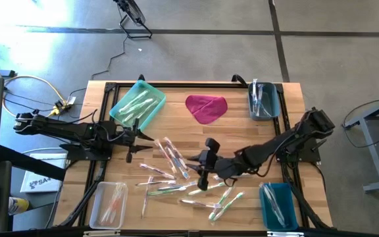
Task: Pick & Place Toothbrushes
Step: Put the purple toothbrush to the dark blue bin bin
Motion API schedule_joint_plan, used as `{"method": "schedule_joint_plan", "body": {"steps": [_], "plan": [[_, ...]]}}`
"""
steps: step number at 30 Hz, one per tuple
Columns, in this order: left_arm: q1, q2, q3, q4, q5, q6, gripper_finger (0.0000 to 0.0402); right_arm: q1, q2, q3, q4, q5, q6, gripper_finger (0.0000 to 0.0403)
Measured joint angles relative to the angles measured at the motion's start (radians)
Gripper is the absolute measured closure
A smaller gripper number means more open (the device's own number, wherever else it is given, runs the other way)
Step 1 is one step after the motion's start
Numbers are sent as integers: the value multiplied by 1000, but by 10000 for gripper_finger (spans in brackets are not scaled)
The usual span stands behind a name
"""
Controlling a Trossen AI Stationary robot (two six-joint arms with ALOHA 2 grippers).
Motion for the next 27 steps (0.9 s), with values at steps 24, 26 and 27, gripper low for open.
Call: {"method": "schedule_joint_plan", "body": {"steps": [24, 26, 27], "plan": [[0, 42, 0, -22, 2, -32, 265, 35, 289, 355, -400, -255, 262, 399], [0, 42, 0, -20, 2, -32, 265, 44, 289, 355, -410, -258, 307, 399], [0, 42, 0, -20, 2, -32, 265, 49, 289, 355, -411, -265, 323, 399]]}}
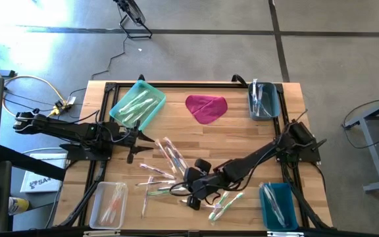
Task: Pick & Place Toothbrushes
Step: Put the purple toothbrush to the dark blue bin bin
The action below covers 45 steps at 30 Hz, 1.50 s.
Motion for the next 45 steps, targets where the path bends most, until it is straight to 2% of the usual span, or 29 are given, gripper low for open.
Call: {"method": "schedule_joint_plan", "body": {"steps": [9, 13, 18, 27, 36, 39, 42, 45], "plan": [[0, 0, 0, 0, -2, 6, 265, 66, 3, 0, 4, -11, 102, 399], [0, 0, 0, 0, -2, 6, 265, 86, 40, 1, 16, -13, 139, 399], [0, 1, 0, 8, -3, 0, 265, 87, 109, 14, 38, -66, 189, 399], [0, 5, -1, 12, -3, -10, 265, 83, 228, 122, -44, -123, 181, 399], [0, 5, -1, 13, -3, -9, 265, 69, 232, 121, -71, -175, 163, 399], [0, 5, -1, 13, -3, -8, 265, 65, 232, 121, -73, -152, 153, 398], [0, 5, -1, 13, -3, -6, 265, 63, 232, 121, -72, -140, 152, 386], [0, 5, -1, 13, -3, -6, 265, 63, 232, 121, -72, -137, 151, 354]]}}
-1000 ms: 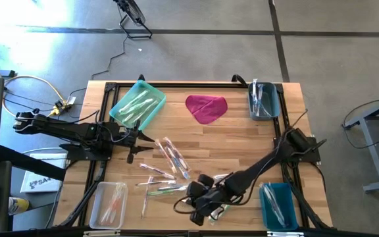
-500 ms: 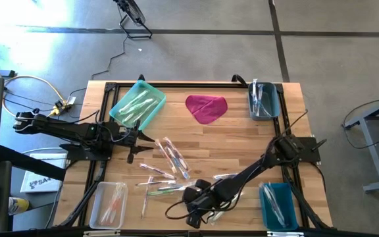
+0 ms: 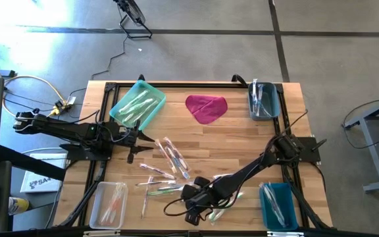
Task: Pick & Place Toothbrushes
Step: Put the purple toothbrush to the dark blue bin bin
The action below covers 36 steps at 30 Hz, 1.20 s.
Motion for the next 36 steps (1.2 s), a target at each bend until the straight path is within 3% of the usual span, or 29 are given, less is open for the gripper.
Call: {"method": "schedule_joint_plan", "body": {"steps": [5, 9, 18, 36], "plan": [[0, 0, 0, 0, 0, 0, 265, 5, 17, 0, -4, -24, -69, 286], [0, 0, 0, -4, 0, 0, 265, 10, 46, -1, -7, -19, -75, 263], [0, 0, 0, -13, 0, 0, 265, 5, 59, 0, -3, 30, -75, 272], [0, 0, 0, -14, 0, -1, 265, 4, 58, 0, 95, 13, -127, 282]]}}
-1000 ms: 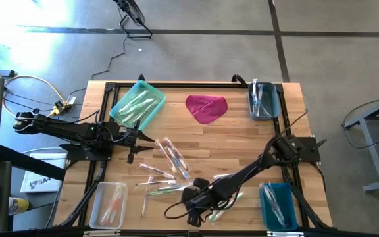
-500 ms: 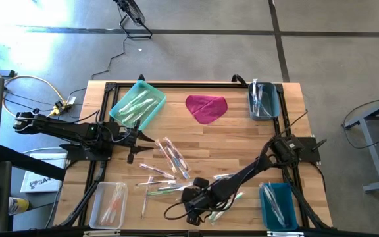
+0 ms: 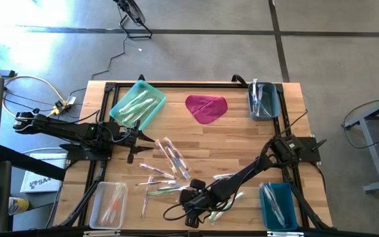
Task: Pick & Place Toothbrushes
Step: Put the purple toothbrush to the dark blue bin bin
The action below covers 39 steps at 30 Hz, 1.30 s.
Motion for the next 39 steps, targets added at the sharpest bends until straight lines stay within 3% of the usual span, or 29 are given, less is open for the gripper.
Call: {"method": "schedule_joint_plan", "body": {"steps": [39], "plan": [[0, 0, 0, -5, 0, 0, 265, -21, 65, 3, -36, -33, 3, 282]]}}
